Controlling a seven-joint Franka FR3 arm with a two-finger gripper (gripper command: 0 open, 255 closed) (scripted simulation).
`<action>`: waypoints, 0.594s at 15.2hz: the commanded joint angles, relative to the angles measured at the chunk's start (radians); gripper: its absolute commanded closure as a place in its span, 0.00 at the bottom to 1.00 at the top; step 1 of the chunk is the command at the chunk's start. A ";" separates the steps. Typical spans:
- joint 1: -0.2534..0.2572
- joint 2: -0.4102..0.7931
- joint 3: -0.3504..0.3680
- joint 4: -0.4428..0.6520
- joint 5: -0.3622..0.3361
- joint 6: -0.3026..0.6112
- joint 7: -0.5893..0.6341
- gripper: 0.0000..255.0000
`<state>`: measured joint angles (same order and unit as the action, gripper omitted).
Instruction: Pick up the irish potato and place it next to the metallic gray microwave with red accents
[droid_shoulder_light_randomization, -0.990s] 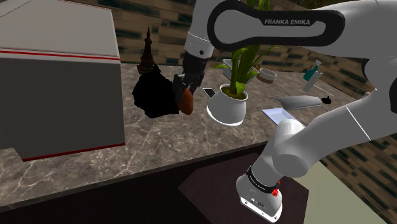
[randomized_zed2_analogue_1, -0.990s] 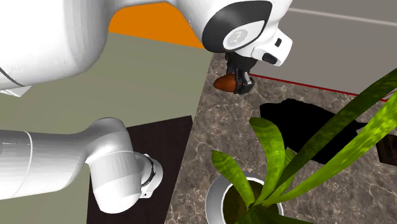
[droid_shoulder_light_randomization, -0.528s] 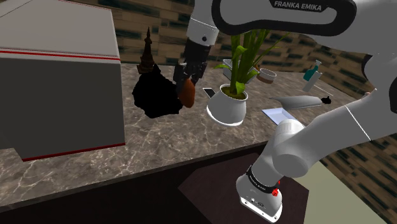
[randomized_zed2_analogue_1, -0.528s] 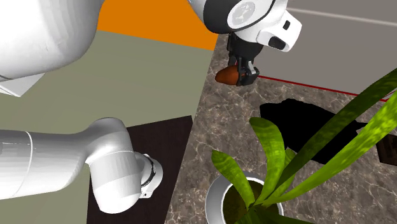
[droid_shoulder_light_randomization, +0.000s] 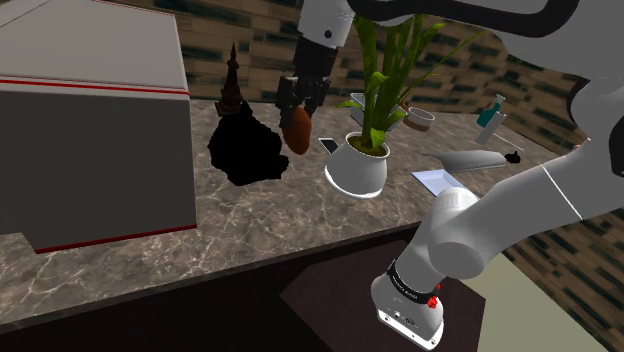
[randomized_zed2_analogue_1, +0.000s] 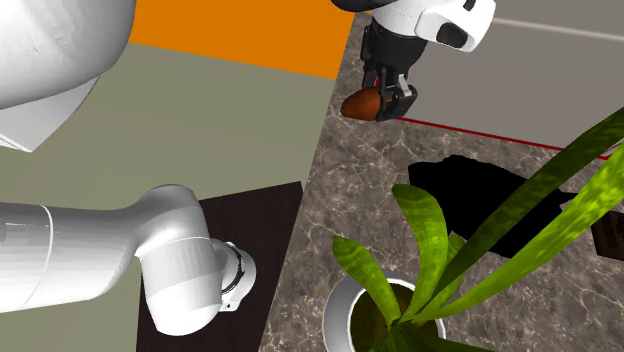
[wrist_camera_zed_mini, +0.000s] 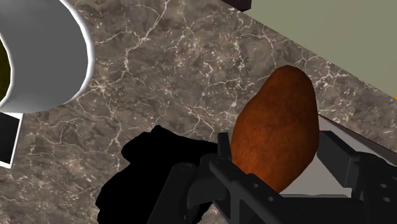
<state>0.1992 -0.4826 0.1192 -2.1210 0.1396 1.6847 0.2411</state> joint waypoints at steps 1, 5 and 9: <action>-0.001 0.005 -0.002 0.031 -0.002 -0.027 0.001 1.00; -0.002 0.017 -0.004 0.096 -0.004 -0.079 0.006 1.00; -0.003 0.033 -0.006 0.164 -0.007 -0.131 0.011 1.00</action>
<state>0.1974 -0.4553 0.1155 -1.9772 0.1343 1.5688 0.2534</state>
